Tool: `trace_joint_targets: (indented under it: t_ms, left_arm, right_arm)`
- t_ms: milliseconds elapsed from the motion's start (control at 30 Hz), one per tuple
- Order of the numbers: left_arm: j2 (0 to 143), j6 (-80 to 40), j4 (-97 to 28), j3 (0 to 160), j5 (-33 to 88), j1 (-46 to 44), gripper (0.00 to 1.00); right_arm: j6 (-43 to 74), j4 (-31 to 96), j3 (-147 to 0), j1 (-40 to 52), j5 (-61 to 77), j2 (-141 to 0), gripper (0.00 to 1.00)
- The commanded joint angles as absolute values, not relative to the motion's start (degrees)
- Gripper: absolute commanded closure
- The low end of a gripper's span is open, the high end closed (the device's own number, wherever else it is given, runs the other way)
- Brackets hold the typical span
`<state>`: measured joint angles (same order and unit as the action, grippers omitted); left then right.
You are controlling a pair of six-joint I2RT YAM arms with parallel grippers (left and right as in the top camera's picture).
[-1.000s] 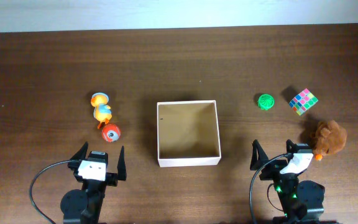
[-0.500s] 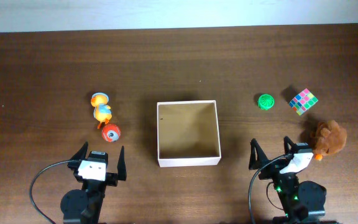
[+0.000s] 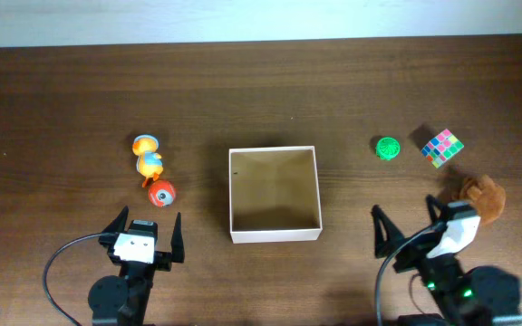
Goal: Pack container
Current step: 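Move the right gripper over the Rubik's cube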
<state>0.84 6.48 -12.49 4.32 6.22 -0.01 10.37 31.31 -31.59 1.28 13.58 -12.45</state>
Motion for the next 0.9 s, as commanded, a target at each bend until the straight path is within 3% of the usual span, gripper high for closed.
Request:
trace_joint_targets:
  t_ms: [0, 300, 633, 700, 733, 867]
  left_arm:
    - [0.3, 7.4, -12.2, 3.8, 6.6, 0.2, 0.01]
    - [0.3, 7.4, -12.2, 3.8, 6.6, 0.2, 0.01]
    - [0.3, 7.4, -12.2, 3.8, 6.6, 0.2, 0.01]
    - [0.3, 7.4, -12.2, 3.8, 6.6, 0.2, 0.01]
    - [0.3, 7.4, -12.2, 3.8, 6.6, 0.2, 0.01]
    - [0.3, 7.4, -12.2, 3.8, 6.6, 0.2, 0.01]
  right_arm:
    - [5.6, 39.0, -45.6, 1.5, 6.5, -24.3, 0.01]
    - [4.7, 58.4, -76.2, 1.5, -3.7, -53.6, 0.01]
    - [4.6, 55.9, -80.6, 1.5, -3.8, -72.4, 0.01]
    - [5.5, 53.5, -80.6, 1.5, -4.1, -76.6, 0.07]
    - [6.9, 52.2, -80.6, 1.4, -4.5, -78.3, 0.02]
    - [13.8, 46.5, -80.6, 1.4, -10.6, -84.9, 0.01]
